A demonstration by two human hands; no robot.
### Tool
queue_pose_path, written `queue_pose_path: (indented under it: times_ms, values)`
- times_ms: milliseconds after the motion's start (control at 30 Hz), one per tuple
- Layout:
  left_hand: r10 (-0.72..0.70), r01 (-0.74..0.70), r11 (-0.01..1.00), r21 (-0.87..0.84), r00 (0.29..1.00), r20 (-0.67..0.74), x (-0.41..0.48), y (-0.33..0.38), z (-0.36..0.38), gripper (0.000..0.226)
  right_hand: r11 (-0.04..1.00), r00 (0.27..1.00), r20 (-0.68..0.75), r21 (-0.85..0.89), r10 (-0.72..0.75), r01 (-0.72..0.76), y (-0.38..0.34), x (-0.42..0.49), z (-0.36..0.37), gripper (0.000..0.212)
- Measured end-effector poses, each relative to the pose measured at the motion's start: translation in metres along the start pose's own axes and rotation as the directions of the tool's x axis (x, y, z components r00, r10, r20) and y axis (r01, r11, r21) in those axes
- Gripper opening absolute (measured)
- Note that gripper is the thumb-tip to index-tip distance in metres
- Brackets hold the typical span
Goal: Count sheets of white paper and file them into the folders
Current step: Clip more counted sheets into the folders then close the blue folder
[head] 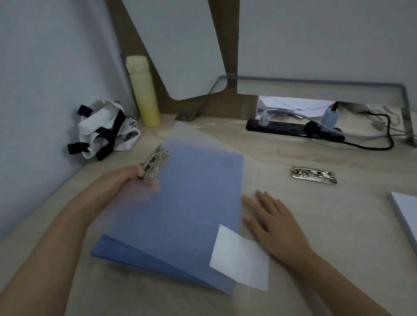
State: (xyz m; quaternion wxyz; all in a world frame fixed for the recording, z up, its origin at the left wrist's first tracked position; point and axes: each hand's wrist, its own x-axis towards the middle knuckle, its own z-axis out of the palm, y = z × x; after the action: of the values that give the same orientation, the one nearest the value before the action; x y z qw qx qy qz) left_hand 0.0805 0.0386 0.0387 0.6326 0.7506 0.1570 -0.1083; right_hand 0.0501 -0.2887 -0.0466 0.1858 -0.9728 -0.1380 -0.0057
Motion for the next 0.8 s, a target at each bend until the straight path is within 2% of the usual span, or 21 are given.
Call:
queue_pose_path:
  times_ms: [67,133,200,300,367,433,700,800]
  values:
    - [0.023,-0.022,1.000,0.019,0.999,-0.024,-0.003,-0.009,0.001,0.033,1.000,1.000,-0.012,-0.003,0.006,-0.006,0.001,0.000,0.001,0.099]
    - [0.012,-0.010,0.998,0.067,0.999,-0.029,-0.003,-0.024,0.005,0.026,1.000,1.000,-0.012,0.018,0.009,-0.008,0.000,-0.001,0.000,0.092]
    - [0.028,-0.026,0.995,0.093,0.999,-0.024,-0.005,-0.028,0.010,0.024,0.999,1.000,-0.014,0.037,0.009,-0.008,0.001,-0.002,-0.001,0.081]
    - [-0.006,0.007,0.997,0.075,1.000,-0.013,-0.001,-0.029,0.004,0.025,1.000,1.000,-0.024,0.027,0.001,0.000,0.003,-0.003,-0.001,0.078]
    - [-0.018,0.015,0.999,0.050,0.999,0.043,-0.002,-0.031,-0.001,0.026,1.000,1.000,-0.020,0.020,0.003,-0.003,0.003,-0.003,-0.001,0.075]
    - [-0.002,0.000,1.000,0.020,0.997,0.076,-0.004,-0.034,-0.003,0.026,1.000,1.000,-0.016,0.017,0.004,-0.003,0.002,-0.003,-0.002,0.075]
    - [-0.017,0.018,0.999,-0.041,0.999,0.028,-0.004,-0.036,0.004,0.020,1.000,0.999,-0.037,-0.022,0.004,-0.005,0.002,-0.004,0.000,0.074]
    - [-0.033,0.037,0.997,-0.066,0.997,0.063,-0.006,-0.034,0.004,0.020,0.999,1.000,-0.025,-0.050,0.001,-0.003,0.004,-0.004,0.000,0.074]
